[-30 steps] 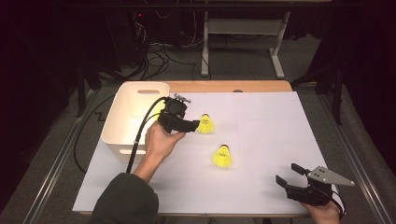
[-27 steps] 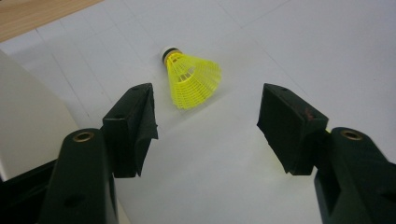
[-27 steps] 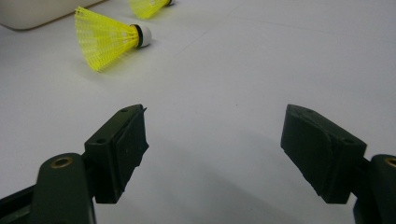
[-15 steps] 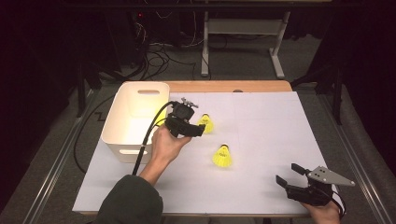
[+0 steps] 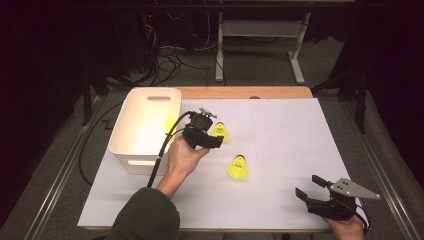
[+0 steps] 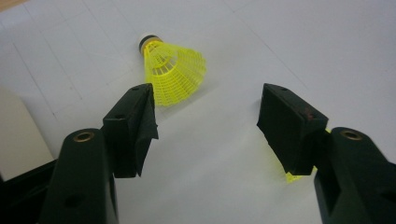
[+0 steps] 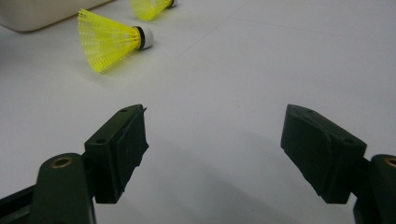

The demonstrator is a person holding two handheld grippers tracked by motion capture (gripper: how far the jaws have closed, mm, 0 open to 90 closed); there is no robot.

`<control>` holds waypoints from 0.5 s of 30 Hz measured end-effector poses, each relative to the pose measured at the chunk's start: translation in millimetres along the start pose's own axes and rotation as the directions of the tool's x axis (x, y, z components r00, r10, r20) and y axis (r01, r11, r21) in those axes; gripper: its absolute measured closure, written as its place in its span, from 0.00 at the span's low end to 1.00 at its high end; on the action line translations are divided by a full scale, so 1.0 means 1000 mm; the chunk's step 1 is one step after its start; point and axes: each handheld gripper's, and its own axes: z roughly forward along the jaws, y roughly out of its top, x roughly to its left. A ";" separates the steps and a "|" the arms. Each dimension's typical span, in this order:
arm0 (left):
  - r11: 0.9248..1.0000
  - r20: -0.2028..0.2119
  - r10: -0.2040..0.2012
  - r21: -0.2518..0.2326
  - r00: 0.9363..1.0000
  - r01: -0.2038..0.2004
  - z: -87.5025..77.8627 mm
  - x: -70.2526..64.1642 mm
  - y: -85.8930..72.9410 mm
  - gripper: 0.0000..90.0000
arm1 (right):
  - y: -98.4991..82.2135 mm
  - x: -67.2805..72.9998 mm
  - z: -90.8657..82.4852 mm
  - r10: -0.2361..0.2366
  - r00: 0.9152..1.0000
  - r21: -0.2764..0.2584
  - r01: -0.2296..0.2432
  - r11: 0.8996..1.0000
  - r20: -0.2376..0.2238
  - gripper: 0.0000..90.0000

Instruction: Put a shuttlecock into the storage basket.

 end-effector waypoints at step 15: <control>0.999 -0.026 -0.019 0.031 0.999 0.020 0.016 0.004 -0.002 0.41 | 0.000 0.000 0.000 -0.001 1.000 0.001 0.001 1.000 -0.002 0.25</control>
